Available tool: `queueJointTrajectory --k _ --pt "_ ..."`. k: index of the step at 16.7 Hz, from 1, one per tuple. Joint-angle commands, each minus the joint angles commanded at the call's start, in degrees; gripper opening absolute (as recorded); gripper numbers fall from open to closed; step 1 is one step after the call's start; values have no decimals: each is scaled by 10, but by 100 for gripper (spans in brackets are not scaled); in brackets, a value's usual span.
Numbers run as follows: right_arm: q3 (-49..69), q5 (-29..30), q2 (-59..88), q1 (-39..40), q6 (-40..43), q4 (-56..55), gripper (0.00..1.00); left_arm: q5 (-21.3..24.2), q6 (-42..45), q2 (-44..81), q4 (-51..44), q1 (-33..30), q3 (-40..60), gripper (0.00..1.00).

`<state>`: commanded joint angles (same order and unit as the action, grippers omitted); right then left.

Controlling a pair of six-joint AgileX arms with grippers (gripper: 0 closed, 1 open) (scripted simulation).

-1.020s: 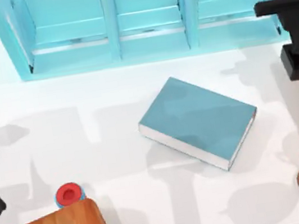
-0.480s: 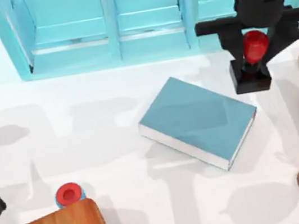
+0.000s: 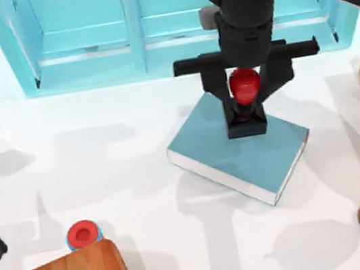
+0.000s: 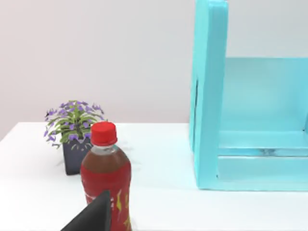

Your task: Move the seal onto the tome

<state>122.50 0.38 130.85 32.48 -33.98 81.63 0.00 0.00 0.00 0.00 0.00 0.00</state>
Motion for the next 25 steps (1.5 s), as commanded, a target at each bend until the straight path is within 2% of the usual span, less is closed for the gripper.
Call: queueJointTrajectory --k 14,25 --pt "17 0 7 5 -5 9 0 0 0 0 0 0 0 100" --pt "17 0 7 5 -5 9 83 0 0 0 0 0 0 100"
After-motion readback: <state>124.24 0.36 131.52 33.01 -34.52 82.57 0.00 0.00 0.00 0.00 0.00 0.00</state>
